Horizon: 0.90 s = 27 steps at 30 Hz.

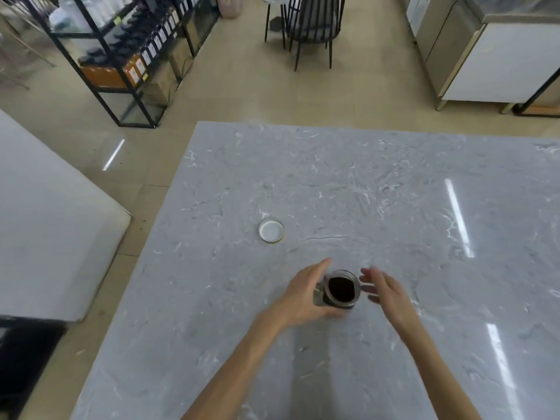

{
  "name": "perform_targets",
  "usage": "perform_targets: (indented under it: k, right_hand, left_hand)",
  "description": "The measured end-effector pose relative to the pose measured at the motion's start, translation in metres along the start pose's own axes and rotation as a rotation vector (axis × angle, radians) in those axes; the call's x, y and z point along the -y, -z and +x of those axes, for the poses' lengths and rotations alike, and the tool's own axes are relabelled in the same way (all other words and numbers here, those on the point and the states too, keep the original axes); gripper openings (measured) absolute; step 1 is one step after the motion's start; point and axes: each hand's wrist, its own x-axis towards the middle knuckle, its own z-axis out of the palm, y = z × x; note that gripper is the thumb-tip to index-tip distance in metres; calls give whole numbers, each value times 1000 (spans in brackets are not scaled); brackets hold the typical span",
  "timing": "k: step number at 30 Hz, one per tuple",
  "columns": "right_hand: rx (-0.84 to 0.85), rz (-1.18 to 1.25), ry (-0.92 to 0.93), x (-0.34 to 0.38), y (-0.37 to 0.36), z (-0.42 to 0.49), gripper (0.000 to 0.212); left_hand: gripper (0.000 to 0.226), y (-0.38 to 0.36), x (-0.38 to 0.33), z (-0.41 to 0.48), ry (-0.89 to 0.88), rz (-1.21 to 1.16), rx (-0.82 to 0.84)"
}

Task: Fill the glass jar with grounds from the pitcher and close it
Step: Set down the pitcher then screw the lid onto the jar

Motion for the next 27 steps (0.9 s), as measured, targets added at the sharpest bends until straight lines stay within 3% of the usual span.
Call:
perform_targets:
  k: [2, 4, 7, 9, 12, 14, 17, 20, 22, 24, 27]
  right_hand:
    - [-37, -164, 83, 29, -10, 23, 31]
    - [48, -252, 92, 64, -37, 53, 35]
    - [253, -216, -107, 105, -102, 98, 54]
    - [241, -187, -193, 117, -147, 118, 61]
    - [94, -280, -177, 120, -188, 132, 66]
    - [28, -308, -199, 120, -199, 137, 66]
    - [60, -299, -212, 118, -208, 140, 60]
    - [102, -278, -201, 120, -207, 133, 62]
    - [127, -233, -154, 131, -196, 122, 68]
    - [195, -131, -46, 144, -174, 107, 74]
    - [399, -117, 148, 146, -124, 68, 61]
  left_hand:
    - [85, 22, 10, 3, 27, -12, -78]
    - [59, 48, 26, 14, 65, 3, -261]
    - [52, 89, 52, 44, 210, 42, -505]
    - [70, 109, 69, 67, 266, 214, -467]
    - [90, 119, 84, 95, 331, 407, -246]
    - [77, 116, 90, 106, 311, 450, -160]
    - [38, 108, 94, 110, 180, 536, -248]
    - [28, 110, 89, 108, 209, 577, -253]
    - [32, 113, 78, 103, 315, 298, -292]
    - [42, 115, 58, 90, 392, -270, -327]
    - [64, 106, 22, 55, 324, -928, -241]
